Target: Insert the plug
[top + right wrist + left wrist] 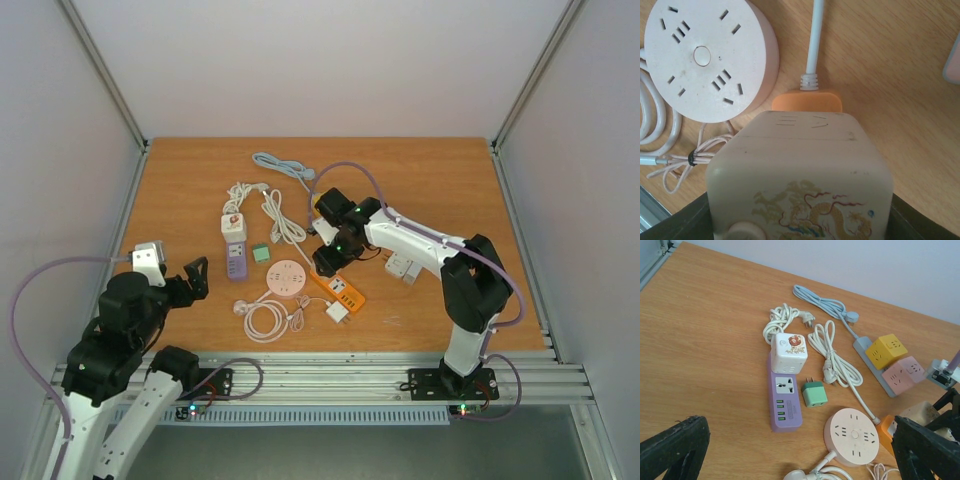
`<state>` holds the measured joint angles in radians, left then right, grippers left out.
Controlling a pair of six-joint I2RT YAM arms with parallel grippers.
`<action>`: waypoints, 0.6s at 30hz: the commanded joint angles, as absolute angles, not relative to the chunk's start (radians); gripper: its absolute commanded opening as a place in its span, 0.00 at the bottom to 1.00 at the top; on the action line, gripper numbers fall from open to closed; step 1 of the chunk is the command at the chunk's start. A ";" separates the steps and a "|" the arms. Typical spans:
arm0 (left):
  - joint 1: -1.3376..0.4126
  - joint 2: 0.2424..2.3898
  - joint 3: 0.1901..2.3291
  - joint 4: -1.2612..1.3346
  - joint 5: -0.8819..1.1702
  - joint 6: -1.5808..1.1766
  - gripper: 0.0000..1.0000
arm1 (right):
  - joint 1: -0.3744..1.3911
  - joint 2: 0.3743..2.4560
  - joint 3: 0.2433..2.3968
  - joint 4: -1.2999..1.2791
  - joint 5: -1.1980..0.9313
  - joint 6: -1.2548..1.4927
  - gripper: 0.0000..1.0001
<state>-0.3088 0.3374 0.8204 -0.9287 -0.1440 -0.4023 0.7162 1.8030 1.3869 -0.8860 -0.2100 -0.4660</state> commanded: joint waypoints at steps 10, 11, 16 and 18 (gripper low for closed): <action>-0.306 0.330 0.805 -0.873 -0.097 -0.368 0.99 | 0.712 1.847 1.422 -0.892 -0.196 -0.454 0.42; -0.307 0.329 0.805 -0.874 -0.098 -0.368 0.99 | 0.711 1.850 1.423 -0.894 -0.195 -0.455 0.42; -0.307 0.331 0.805 -0.873 -0.099 -0.368 0.99 | 0.712 1.858 1.427 -0.908 -0.176 -0.459 0.42; -0.305 0.331 0.805 -0.874 -0.103 -0.369 0.99 | 0.712 1.858 1.426 -0.914 -0.160 -0.464 0.42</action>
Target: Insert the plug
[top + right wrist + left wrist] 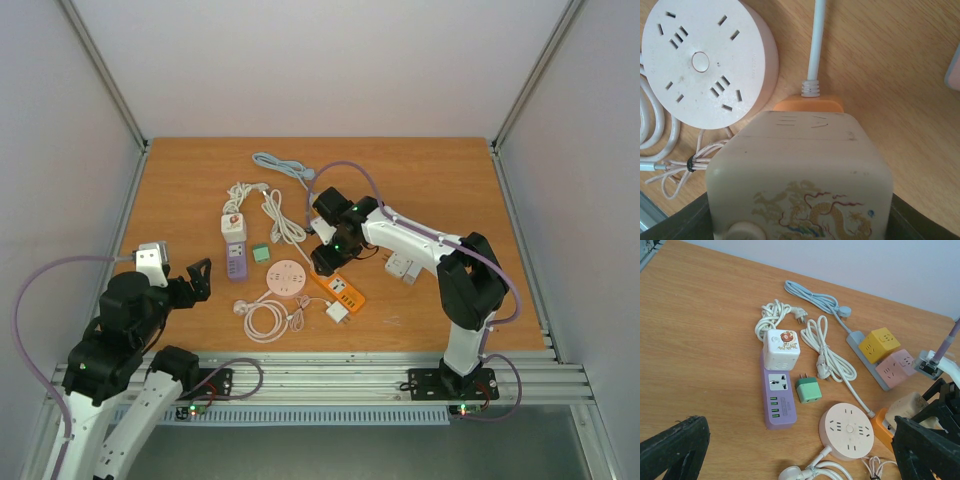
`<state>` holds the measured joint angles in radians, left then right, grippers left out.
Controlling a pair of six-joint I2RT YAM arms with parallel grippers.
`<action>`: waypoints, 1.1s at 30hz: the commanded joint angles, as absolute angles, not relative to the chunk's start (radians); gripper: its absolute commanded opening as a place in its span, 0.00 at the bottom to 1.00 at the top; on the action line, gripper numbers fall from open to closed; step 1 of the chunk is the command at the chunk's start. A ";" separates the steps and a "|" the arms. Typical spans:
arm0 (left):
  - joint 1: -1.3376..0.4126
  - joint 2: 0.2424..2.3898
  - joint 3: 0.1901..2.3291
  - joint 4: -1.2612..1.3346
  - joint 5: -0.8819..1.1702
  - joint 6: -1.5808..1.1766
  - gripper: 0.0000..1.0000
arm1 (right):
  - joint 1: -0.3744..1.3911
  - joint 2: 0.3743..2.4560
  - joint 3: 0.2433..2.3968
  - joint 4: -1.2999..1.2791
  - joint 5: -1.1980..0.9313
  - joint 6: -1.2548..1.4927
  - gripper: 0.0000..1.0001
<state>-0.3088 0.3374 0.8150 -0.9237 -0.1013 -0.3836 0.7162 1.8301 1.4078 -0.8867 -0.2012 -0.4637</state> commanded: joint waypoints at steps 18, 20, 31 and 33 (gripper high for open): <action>-0.307 0.332 0.802 -0.872 -0.100 -0.373 0.99 | 0.712 1.860 1.419 -0.909 -0.179 -0.491 0.44; -0.306 0.333 0.801 -0.871 -0.100 -0.373 0.99 | 0.712 1.849 1.423 -0.912 -0.187 -0.487 0.44; -0.306 0.333 0.802 -0.873 -0.100 -0.373 0.99 | 0.668 1.842 1.457 -0.942 -0.245 -0.516 0.44; -0.306 0.335 0.802 -0.872 -0.100 -0.373 0.99 | 0.666 1.843 1.457 -0.941 -0.257 -0.532 0.44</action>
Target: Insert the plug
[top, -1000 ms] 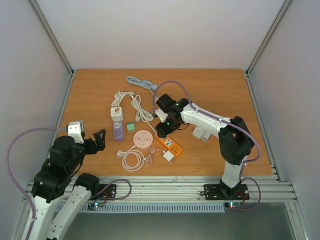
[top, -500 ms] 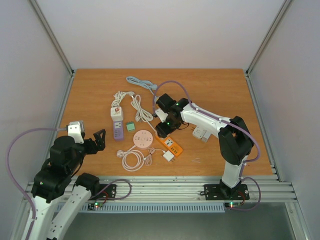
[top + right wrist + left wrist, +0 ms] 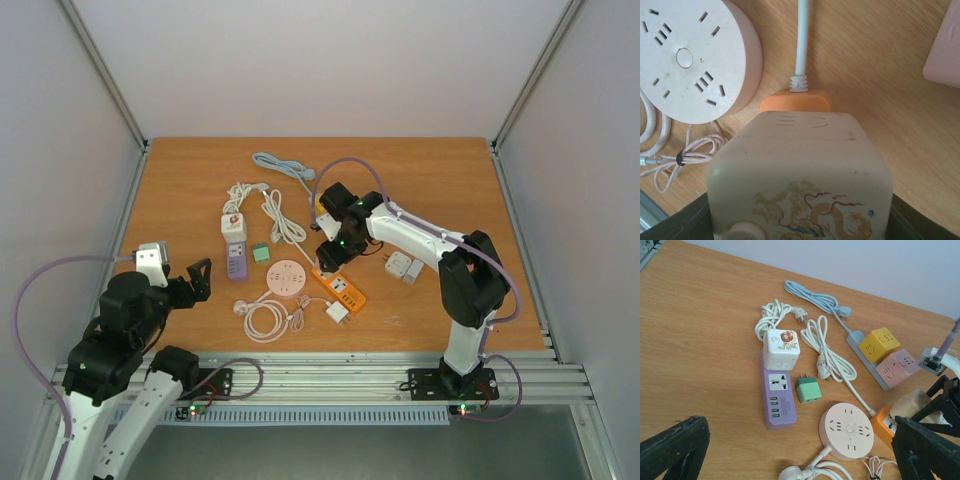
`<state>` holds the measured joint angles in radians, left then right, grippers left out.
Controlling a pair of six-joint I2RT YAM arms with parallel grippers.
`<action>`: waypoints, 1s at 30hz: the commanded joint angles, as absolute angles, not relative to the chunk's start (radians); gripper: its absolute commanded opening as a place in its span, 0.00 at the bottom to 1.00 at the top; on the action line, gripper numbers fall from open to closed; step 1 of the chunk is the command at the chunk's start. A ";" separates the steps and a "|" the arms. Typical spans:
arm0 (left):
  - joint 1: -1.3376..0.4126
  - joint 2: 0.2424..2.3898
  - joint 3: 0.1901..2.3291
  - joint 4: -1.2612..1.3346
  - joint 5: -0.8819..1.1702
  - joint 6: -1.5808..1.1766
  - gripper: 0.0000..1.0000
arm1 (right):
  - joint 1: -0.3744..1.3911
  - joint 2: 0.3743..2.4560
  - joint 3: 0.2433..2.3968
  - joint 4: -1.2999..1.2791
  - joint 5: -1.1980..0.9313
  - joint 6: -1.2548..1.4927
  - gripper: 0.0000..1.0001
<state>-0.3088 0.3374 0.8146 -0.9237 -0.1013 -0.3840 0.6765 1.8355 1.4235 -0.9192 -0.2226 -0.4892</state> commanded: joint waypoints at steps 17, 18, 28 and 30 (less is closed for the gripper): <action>-0.306 0.336 0.801 -0.873 -0.101 -0.374 0.99 | 0.669 1.900 1.430 -0.910 -0.250 -0.502 0.45; -0.305 0.336 0.801 -0.873 -0.101 -0.374 0.99 | 0.671 1.904 1.422 -0.905 -0.236 -0.497 0.45; -0.307 0.337 0.801 -0.871 -0.103 -0.374 0.99 | 0.733 1.969 1.372 -0.870 -0.055 -0.441 0.44; -0.306 0.337 0.801 -0.871 -0.102 -0.374 0.99 | 0.745 1.989 1.366 -0.864 -0.039 -0.445 0.44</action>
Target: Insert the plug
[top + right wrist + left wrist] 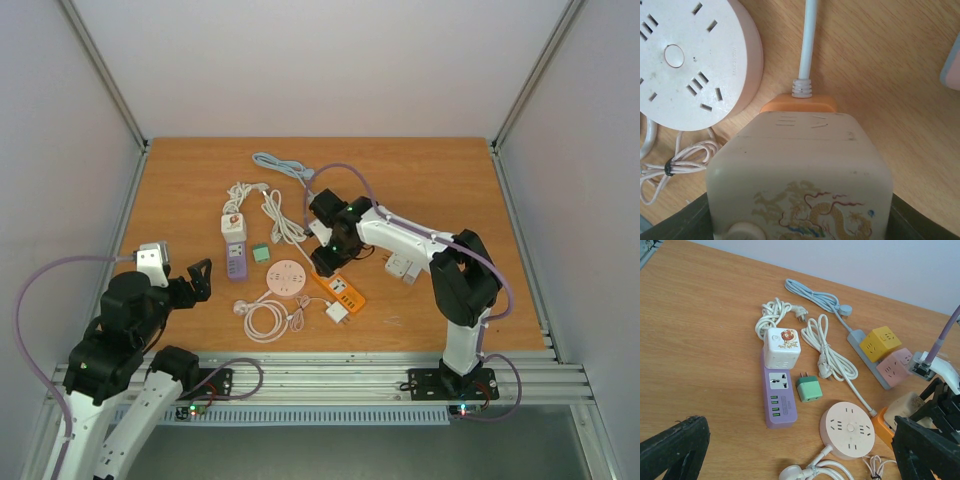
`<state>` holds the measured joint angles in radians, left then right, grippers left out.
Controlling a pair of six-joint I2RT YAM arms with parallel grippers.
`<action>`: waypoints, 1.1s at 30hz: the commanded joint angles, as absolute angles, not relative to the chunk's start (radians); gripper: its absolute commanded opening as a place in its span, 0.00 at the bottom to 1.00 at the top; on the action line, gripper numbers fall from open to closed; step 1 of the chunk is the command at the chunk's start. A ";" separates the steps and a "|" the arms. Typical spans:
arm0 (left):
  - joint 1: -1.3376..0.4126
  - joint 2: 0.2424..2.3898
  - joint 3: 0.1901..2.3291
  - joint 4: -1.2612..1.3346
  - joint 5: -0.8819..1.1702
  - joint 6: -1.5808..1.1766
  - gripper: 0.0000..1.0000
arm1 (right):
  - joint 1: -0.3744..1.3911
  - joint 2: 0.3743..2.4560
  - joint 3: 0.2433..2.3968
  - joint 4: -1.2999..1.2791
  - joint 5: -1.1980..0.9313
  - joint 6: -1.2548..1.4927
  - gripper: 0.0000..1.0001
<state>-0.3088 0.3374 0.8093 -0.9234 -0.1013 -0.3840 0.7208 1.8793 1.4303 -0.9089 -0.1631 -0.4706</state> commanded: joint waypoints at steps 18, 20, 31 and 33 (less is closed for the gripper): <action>-0.307 0.338 0.800 -0.872 -0.104 -0.375 0.99 | 0.760 2.114 1.365 -0.836 0.071 -0.360 0.42; -0.306 0.339 0.799 -0.872 -0.105 -0.376 0.99 | 0.769 2.138 1.385 -0.857 0.168 -0.346 0.41; -0.306 0.341 0.800 -0.873 -0.106 -0.376 0.99 | 0.768 2.145 1.469 -0.820 0.093 -0.316 0.42; -0.306 0.341 0.801 -0.874 -0.108 -0.375 0.99 | 0.769 2.153 1.500 -0.829 0.085 -0.306 0.42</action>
<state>-0.3088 0.3374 0.8089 -0.9234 -0.1017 -0.3840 0.7807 2.0022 1.5356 -0.8082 0.0612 -0.3355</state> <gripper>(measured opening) 0.994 0.634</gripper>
